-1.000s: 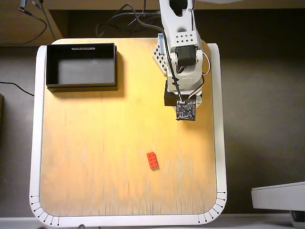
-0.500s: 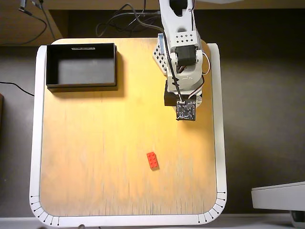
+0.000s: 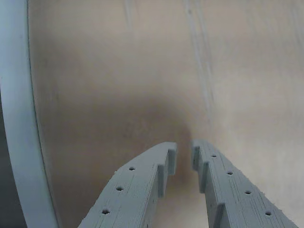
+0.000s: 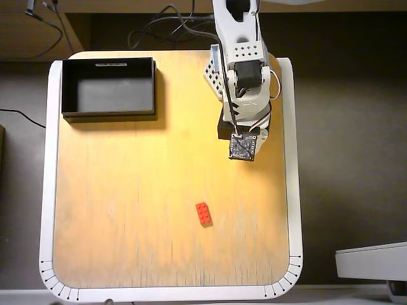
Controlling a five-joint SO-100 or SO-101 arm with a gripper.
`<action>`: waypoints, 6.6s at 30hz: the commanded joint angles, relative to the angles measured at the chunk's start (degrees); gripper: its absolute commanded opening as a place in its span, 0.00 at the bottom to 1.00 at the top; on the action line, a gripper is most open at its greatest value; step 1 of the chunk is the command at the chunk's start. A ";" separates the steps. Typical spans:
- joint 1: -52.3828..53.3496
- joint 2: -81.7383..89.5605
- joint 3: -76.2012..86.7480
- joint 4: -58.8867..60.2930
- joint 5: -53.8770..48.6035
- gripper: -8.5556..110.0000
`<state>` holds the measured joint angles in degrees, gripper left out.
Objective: Grasp a lego block and put it in the bin.
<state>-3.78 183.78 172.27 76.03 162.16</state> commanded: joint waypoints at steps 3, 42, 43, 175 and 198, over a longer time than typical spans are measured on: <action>1.14 -0.09 7.38 -0.70 15.82 0.07; 27.42 -72.95 -65.57 -17.67 54.67 0.19; 27.42 -73.83 -66.36 -17.67 54.49 0.19; 23.55 -83.76 -74.97 -18.02 48.08 0.08; 46.32 -48.16 -75.06 -6.86 28.65 0.08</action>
<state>35.95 131.48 102.83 69.35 193.54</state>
